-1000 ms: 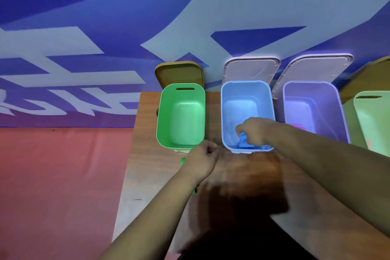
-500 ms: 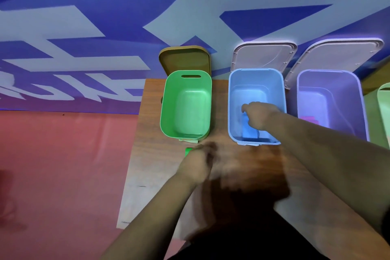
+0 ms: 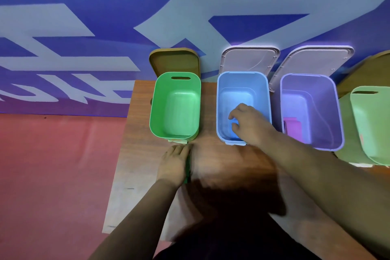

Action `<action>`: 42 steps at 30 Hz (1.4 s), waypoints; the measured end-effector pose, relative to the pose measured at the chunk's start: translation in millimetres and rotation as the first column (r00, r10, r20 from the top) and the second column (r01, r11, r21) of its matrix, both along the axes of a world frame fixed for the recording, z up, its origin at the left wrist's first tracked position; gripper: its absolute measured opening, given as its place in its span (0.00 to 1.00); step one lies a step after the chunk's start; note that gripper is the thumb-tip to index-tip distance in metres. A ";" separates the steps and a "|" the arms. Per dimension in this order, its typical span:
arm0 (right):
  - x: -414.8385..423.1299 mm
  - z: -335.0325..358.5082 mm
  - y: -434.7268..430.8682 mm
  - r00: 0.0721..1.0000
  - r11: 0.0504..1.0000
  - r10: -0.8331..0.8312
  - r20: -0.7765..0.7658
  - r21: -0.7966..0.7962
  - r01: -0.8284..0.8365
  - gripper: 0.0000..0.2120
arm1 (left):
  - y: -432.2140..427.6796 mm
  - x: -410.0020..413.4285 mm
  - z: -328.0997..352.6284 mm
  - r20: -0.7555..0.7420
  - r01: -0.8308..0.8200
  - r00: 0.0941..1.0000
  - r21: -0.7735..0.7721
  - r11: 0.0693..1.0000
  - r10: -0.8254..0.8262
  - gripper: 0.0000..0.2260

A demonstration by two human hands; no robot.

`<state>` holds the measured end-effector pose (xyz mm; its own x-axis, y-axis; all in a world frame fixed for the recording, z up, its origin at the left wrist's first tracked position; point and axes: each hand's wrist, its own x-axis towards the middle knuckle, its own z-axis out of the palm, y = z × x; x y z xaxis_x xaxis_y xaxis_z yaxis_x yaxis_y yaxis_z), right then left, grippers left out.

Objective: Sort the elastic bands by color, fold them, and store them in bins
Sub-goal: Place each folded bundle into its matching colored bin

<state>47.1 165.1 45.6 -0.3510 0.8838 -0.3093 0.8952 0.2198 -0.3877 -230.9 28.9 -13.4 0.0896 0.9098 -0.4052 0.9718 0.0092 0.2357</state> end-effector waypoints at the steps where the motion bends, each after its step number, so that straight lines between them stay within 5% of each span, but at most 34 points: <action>1: -0.1 1.6 -8.6 0.999 1.000 -0.014 -0.043 0.017 0.014 0.11 | 1.8 -0.2 -0.7 0.002 -0.004 1.000 0.006 1.000 0.004 0.30; 8: -15.6 20.1 -62.7 0.934 0.970 -0.130 -0.332 0.151 0.189 0.08 | 4.9 -16.0 2.8 0.114 0.042 0.993 -0.042 0.998 -0.037 0.18; 15: -53.6 24.5 -117.6 0.916 0.998 -0.028 -0.399 0.036 0.046 0.07 | -7.6 -26.2 24.3 0.263 0.077 0.962 -0.006 0.997 -0.073 0.15; 20: -68.8 17.2 -123.0 0.942 0.975 0.073 -0.328 -0.174 -0.136 0.36 | -15.7 -27.1 65.2 0.512 -0.062 0.858 0.036 0.997 0.035 0.15; 23: -77.5 19.2 -118.9 0.935 0.962 0.142 -0.325 -0.178 -0.208 0.43 | -15.7 -30.5 91.4 0.696 -0.187 0.681 -0.135 0.973 0.227 0.15; 28: -94.8 40.9 -110.6 0.836 0.981 -0.117 -0.536 -0.191 0.015 0.15 | -13.8 -36.2 112.3 0.868 -0.332 0.254 -0.335 0.882 0.426 0.12; 32: -103.5 50.8 -99.3 0.749 0.934 -0.330 -0.575 -0.315 0.170 0.11 | -9.4 -36.1 111.7 0.851 -0.361 -0.153 -0.522 0.773 0.502 0.12; 34: -107.8 56.6 -92.3 0.739 0.926 -0.359 -0.571 -0.314 0.207 0.11 | -5.7 -36.3 110.1 0.828 -0.354 -0.236 -0.561 0.748 0.509 0.13; 37: -112.7 72.0 -75.6 0.795 0.957 -0.279 -0.538 -0.226 0.183 0.09 | 2.8 -39.1 108.0 0.852 -0.408 -0.177 -0.519 0.751 0.493 0.15; 42: -127.5 90.9 -35.7 0.885 0.998 -0.069 -0.460 -0.026 0.064 0.09 | 26.6 -59.2 103.0 0.881 -0.516 0.094 -0.356 0.779 0.465 0.17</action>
